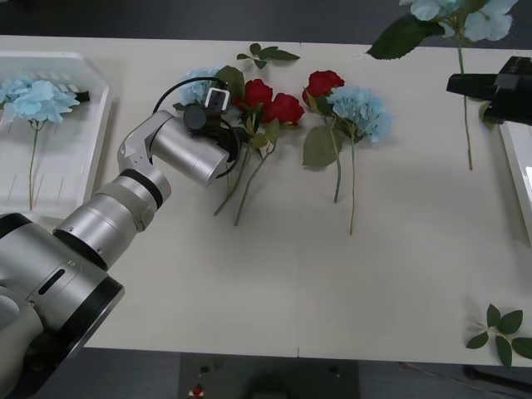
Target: Put the red flowers into the right box and the blue flowers into the left box
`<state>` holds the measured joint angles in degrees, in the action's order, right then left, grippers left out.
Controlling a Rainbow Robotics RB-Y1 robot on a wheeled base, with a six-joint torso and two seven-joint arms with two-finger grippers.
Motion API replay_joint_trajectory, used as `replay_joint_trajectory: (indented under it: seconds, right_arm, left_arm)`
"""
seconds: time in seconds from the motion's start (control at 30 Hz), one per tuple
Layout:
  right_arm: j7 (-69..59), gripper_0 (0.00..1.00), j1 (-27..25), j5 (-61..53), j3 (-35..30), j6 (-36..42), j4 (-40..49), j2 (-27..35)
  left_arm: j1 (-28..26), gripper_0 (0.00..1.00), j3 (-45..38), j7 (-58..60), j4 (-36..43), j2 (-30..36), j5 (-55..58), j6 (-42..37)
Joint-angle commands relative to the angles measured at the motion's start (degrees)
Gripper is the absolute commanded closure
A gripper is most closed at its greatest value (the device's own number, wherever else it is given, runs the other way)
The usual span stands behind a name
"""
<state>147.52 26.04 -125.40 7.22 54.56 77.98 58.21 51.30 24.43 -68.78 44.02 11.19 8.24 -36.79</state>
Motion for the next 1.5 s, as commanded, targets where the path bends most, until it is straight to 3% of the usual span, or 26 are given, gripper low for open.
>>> replay_joint_trajectory:
  seconds: [0.03, 0.5, 0.6, 0.7, 0.77, 0.97, 1.2, 1.5]
  right_arm:
    - [0.5, 1.0, 2.5, -2.7, 3.2, -3.2, 2.3, -0.6]
    - [-0.4, 1.0, 3.3, -6.6, 6.1, -6.4, 7.0, -2.1]
    - [-0.3, 1.0, 3.7, -8.5, 8.2, -7.9, 8.1, -2.1]
    - [-0.2, 1.0, 3.9, -9.5, 9.5, -9.3, 8.9, -2.0]
    - [-0.5, 1.0, 4.3, -9.6, 10.7, -10.9, 10.2, -1.9]
    - [-0.7, 1.0, 4.7, -12.1, 13.7, -13.9, 13.1, -0.5]
    - [-0.9, 1.0, 4.7, -12.2, 14.0, -13.8, 13.7, 0.0]
    - [-0.9, 1.0, 4.6, -12.1, 14.0, -13.5, 13.7, -0.1]
  left_arm:
    - [1.9, 1.0, 1.3, 2.1, 0.5, 0.1, -0.9, 0.6]
    - [1.9, 1.0, 0.7, 2.7, 0.8, 0.0, -0.6, 0.8]
    - [1.8, 1.0, -0.1, 2.0, 3.9, 1.1, -0.6, -3.6]
    - [1.8, 1.0, -0.1, 1.5, 8.4, 2.8, 0.4, -10.0]
    - [1.8, 1.0, -0.7, -2.1, 17.7, 6.9, 4.9, -23.2]
    - [1.2, 1.0, -5.0, -8.5, 33.1, 13.1, 13.3, -43.7]
    - [-3.3, 1.0, -15.2, -12.8, 48.4, 17.4, 20.0, -54.5]
    - [-9.7, 1.0, -34.6, -14.4, 66.1, 23.4, 25.3, -65.5]
